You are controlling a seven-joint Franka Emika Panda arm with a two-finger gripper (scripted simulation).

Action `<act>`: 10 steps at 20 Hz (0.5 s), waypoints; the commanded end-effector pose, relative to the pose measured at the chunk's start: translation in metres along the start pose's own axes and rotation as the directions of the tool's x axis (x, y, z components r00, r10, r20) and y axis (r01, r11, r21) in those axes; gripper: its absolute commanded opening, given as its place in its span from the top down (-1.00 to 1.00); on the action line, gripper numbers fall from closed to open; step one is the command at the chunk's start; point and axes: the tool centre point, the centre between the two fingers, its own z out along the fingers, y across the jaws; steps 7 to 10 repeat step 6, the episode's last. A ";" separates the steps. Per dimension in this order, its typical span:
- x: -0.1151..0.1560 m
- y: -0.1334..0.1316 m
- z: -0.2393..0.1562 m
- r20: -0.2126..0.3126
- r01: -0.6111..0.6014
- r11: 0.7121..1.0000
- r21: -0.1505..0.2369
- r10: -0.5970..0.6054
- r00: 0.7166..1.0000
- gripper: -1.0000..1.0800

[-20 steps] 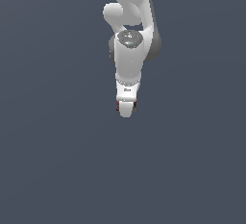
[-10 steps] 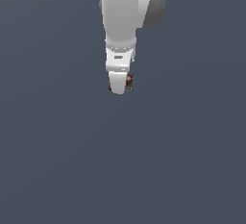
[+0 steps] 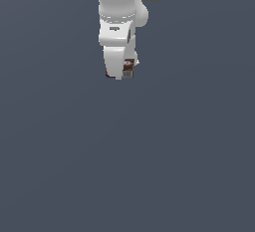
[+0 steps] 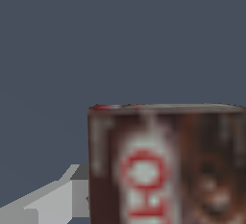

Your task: Pick up the object and move it to a goal position.

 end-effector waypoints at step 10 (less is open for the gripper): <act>-0.005 -0.001 -0.015 0.001 -0.001 1.000 0.002 0.001 1.000 1.00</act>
